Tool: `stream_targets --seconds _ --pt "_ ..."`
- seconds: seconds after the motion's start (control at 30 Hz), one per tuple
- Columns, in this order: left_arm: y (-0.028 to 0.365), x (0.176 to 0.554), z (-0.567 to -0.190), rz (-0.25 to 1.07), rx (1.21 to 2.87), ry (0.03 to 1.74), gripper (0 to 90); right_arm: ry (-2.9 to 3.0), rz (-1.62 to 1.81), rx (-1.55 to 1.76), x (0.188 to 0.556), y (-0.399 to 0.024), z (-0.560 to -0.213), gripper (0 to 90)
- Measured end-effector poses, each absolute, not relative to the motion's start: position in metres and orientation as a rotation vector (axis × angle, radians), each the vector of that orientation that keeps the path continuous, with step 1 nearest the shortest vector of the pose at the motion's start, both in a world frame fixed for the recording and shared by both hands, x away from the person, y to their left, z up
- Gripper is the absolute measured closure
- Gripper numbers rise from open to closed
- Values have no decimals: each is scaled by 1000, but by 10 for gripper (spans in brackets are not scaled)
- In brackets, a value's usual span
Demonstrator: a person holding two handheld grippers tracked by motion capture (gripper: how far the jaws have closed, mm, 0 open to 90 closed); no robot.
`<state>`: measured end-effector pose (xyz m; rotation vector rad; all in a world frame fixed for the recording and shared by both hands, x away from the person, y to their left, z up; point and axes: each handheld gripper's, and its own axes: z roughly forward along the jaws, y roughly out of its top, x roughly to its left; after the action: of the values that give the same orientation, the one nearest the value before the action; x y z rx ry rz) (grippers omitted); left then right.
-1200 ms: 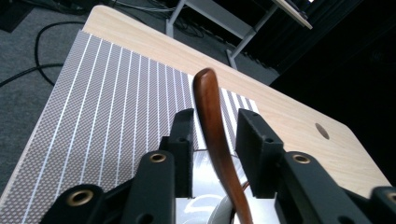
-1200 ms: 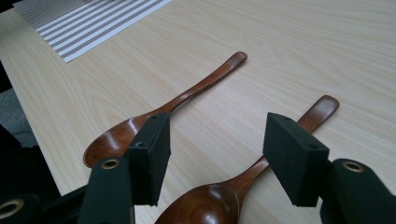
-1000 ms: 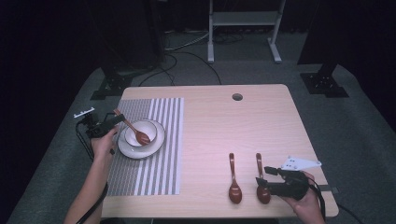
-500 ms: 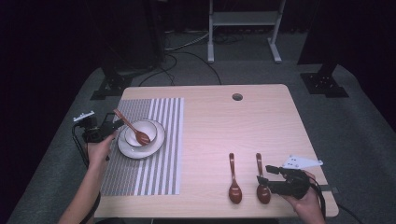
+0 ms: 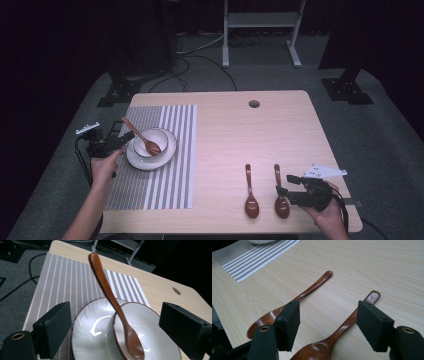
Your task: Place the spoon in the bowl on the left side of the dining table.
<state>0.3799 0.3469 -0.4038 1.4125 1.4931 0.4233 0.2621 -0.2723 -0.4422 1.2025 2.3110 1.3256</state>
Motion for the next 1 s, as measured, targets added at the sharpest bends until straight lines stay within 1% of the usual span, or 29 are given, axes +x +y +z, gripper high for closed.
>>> stream_targets --seconds 0.5,1.0 --pt "353 368 -416 403 1411 1501 95 2288 1341 1221 259 -276 -442 338" --pt "338 363 -408 409 1439 1441 95 2268 1344 1230 257 -279 -442 329"
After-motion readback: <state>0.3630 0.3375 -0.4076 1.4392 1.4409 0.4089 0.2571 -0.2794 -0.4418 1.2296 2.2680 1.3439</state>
